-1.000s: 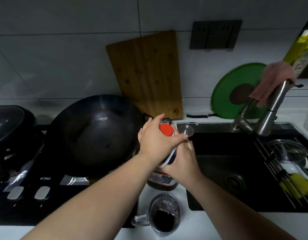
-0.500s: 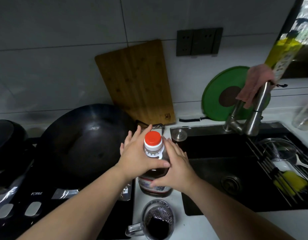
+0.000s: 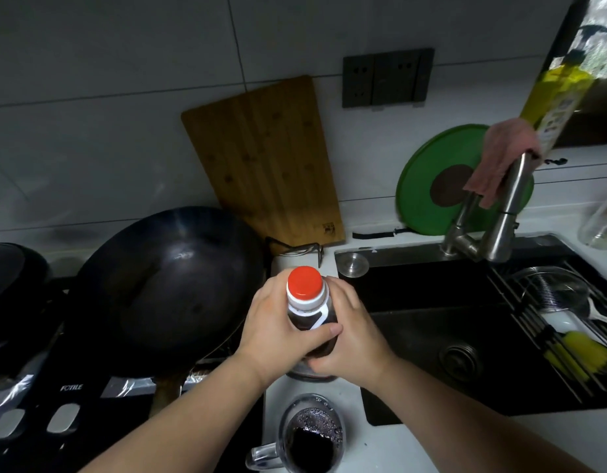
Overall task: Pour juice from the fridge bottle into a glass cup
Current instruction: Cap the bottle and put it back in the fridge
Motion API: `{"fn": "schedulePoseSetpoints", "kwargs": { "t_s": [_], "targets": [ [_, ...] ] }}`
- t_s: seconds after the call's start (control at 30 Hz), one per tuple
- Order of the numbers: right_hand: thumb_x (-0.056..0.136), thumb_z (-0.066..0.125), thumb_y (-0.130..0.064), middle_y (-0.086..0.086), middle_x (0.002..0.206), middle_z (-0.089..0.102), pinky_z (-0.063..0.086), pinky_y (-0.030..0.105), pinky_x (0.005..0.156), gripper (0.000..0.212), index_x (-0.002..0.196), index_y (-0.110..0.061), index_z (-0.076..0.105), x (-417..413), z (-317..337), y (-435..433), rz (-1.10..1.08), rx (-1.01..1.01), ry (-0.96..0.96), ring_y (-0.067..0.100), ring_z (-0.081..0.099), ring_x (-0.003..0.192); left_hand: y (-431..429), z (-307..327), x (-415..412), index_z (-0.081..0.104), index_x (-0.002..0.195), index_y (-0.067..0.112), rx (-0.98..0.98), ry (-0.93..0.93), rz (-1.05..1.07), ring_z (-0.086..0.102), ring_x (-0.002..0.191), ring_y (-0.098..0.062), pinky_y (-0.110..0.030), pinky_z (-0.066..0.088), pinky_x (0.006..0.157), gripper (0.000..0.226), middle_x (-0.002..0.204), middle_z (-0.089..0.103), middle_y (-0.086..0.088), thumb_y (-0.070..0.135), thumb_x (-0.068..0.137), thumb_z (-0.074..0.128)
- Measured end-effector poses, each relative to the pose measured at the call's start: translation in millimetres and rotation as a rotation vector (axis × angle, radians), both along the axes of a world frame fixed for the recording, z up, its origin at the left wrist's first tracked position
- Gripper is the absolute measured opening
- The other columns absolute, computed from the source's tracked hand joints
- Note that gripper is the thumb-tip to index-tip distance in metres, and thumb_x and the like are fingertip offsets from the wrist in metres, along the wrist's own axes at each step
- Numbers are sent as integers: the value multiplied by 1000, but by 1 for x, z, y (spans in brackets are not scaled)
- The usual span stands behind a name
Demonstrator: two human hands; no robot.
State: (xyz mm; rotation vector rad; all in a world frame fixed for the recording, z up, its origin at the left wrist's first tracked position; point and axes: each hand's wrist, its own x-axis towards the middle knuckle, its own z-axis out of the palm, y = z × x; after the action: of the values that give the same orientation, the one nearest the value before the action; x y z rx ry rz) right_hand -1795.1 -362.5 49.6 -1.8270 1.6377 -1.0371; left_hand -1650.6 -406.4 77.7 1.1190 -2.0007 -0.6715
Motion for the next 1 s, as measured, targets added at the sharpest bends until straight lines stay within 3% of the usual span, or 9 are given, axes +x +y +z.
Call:
{"fn": "schedulePoseSetpoints", "kwargs": {
  "t_s": [0.2,0.33,0.4,0.5,0.6,0.67,0.73,0.9,1.0],
  "targets": [
    [49,81,-53,-12,148,28,36,50,110,114,146,-31,27,-17,25,10,-62,-86,23,15,34,138,9,28,-23,50,118,37,-102,70,4,56,112,-13,-42,47,95,73,114,59,13,52,55,82],
    [51,83,-50,-15,148,22,28,55,112,115,146,-36,20,-33,60,30,-112,-117,101,15,29,139,24,56,-44,51,119,32,-171,86,8,53,117,-14,-45,43,101,70,117,57,16,53,59,81],
    [52,86,-46,-19,147,20,28,54,113,116,147,-38,18,-42,79,43,-116,-109,117,14,28,138,37,73,-57,45,116,39,-241,97,29,38,129,2,-48,31,112,66,119,47,34,60,61,75],
    [52,86,-45,-17,148,21,31,50,112,116,145,-42,18,-57,103,64,-132,-129,139,15,31,137,61,98,-76,40,118,45,-319,113,34,7,124,30,-43,16,117,66,115,24,55,68,63,66],
    [51,85,-48,-14,149,22,34,48,111,115,145,-42,18,-74,122,93,-151,-165,120,17,32,139,84,118,-95,50,121,36,-364,94,62,12,140,7,-50,13,118,71,133,26,39,75,63,63],
    [53,85,-48,-14,149,21,33,48,112,116,146,-39,17,-86,137,117,-156,-190,137,17,30,140,104,131,-106,48,123,40,-354,43,101,12,147,-16,-56,11,117,75,151,31,16,79,61,62],
    [53,85,-47,-15,148,20,32,48,112,116,147,-37,18,-96,149,139,-161,-208,176,15,29,140,126,143,-114,45,121,45,-347,27,118,7,148,-27,-60,10,115,73,156,28,4,78,58,64],
    [47,73,-61,-13,149,22,34,48,111,115,146,-39,19,-114,171,185,-127,-219,194,17,31,139,179,166,-128,50,114,40,-421,63,181,0,146,-28,-67,12,110,67,155,29,1,76,58,61],
    [46,69,-64,-12,149,23,32,49,112,114,146,-40,19,-115,178,204,-84,-225,220,17,31,138,204,171,-126,47,113,42,-432,86,195,3,147,-29,-68,13,110,64,150,27,12,73,58,62]
  ]
}}
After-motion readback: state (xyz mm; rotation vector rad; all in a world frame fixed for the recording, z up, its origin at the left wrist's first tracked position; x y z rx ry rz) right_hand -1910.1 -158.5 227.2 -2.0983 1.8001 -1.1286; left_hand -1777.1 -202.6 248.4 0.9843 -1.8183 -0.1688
